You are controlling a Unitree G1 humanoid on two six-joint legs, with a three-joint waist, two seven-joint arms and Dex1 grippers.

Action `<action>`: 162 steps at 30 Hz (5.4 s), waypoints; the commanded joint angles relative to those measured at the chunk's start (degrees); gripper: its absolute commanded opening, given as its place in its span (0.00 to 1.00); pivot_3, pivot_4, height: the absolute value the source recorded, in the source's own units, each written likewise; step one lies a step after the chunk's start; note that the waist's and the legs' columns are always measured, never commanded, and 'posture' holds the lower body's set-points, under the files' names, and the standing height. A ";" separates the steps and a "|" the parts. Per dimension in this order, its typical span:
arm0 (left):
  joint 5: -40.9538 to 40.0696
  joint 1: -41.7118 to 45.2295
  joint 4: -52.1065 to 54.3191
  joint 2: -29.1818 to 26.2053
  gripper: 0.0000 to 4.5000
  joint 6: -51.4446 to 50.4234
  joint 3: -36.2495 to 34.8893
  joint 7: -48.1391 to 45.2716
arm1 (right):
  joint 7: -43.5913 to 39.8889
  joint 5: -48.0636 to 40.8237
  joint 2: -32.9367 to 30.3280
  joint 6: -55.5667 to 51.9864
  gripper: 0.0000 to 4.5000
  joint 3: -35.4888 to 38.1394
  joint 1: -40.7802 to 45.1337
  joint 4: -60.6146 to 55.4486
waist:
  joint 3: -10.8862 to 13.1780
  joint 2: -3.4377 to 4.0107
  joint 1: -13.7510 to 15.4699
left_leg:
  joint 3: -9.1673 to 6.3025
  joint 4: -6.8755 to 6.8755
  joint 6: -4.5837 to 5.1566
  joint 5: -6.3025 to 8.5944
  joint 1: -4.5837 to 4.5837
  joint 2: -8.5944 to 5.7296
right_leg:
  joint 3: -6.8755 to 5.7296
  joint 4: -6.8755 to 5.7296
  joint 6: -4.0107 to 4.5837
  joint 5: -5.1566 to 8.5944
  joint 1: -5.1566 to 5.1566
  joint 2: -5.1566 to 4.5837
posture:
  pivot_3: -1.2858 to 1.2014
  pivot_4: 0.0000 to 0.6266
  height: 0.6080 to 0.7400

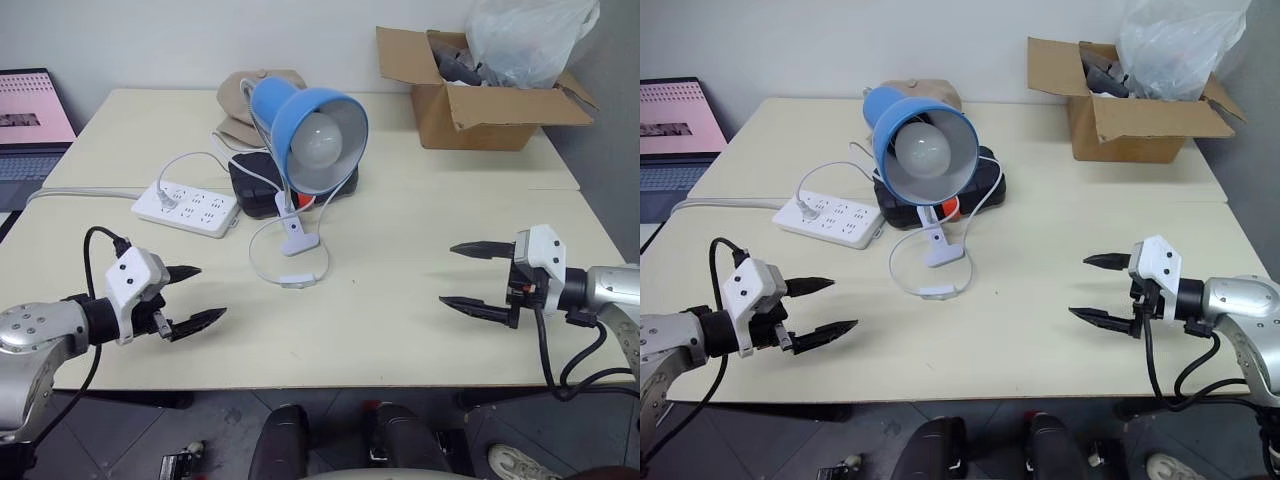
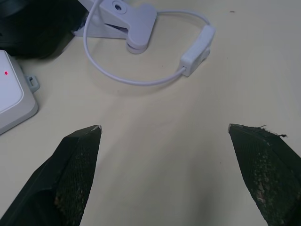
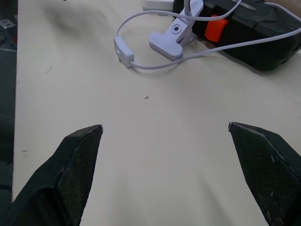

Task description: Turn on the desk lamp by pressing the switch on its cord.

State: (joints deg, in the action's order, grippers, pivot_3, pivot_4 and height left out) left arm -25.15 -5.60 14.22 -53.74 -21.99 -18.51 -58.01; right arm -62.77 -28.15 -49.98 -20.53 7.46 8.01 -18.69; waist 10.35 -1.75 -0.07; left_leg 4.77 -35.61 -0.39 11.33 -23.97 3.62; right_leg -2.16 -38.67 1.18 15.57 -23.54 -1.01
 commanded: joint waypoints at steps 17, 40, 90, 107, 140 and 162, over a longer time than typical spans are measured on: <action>-0.41 9.05 -1.79 -0.09 1.00 3.27 2.30 -3.59 | 2.92 -0.96 1.50 -1.52 1.00 -0.02 1.26 -4.08 | -0.01 -0.02 0.12 | -0.01 -0.02 0.00 0.00 -0.01 0.00 | -0.02 -0.04 -0.03 -0.02 0.02 0.00 | 0.52 0.24 1.00; 18.36 35.68 -38.28 12.59 1.00 28.04 28.58 -14.47 | 13.81 -1.42 3.86 -11.26 1.00 -1.50 -0.69 -15.84 | -0.03 -0.05 0.11 | -0.04 -0.29 0.02 -0.01 -0.06 -0.02 | -0.02 -0.22 -0.10 -0.06 0.05 0.09 | 0.52 0.24 1.00; 16.12 38.54 -19.26 17.66 0.09 13.87 31.98 -20.10 | 15.65 3.47 13.33 -22.10 1.00 -24.99 22.93 -8.46 | -0.05 -0.08 -0.14 | -0.14 -0.48 0.04 -0.03 -0.07 0.01 | 0.11 -0.29 -0.26 -0.16 0.13 0.28 | 0.52 0.24 1.00; 15.96 37.68 -18.47 17.68 0.09 13.93 32.16 -19.44 | 14.25 13.13 17.92 -15.64 1.00 -31.42 24.94 -0.70 | -0.05 -0.08 -0.11 | -0.14 -0.48 0.04 -0.03 -0.08 0.03 | 0.10 -0.30 -0.26 -0.16 0.11 0.29 | 0.52 0.24 1.00; 15.73 37.51 -17.51 17.20 0.09 14.48 32.06 -18.46 | 9.63 17.48 20.25 -11.94 0.15 -31.33 24.84 1.79 | -0.05 -0.08 -0.10 | -0.13 -0.48 0.04 -0.03 -0.07 0.03 | 0.10 -0.31 -0.26 -0.17 0.11 0.29 | 0.52 0.24 1.00; 21.84 41.93 -26.68 20.26 0.09 21.82 35.32 -16.12 | 7.32 12.53 13.00 -13.56 0.94 -21.02 20.75 -4.68 | -0.06 -0.10 0.27 | -0.14 -0.50 0.04 -0.04 -0.10 -0.02 | 0.07 -0.31 -0.26 -0.17 0.12 0.29 | 0.52 0.24 1.00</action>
State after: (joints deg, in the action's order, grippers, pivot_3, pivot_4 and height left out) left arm -4.48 34.26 -11.17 -34.74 -1.78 16.12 -75.64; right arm -55.30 -13.75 -35.29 -32.89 -17.25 30.33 -18.90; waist 10.29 -1.85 0.20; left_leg 4.63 -36.11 -0.34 11.30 -24.08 3.61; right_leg -2.09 -38.96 0.92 15.40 -23.42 -0.73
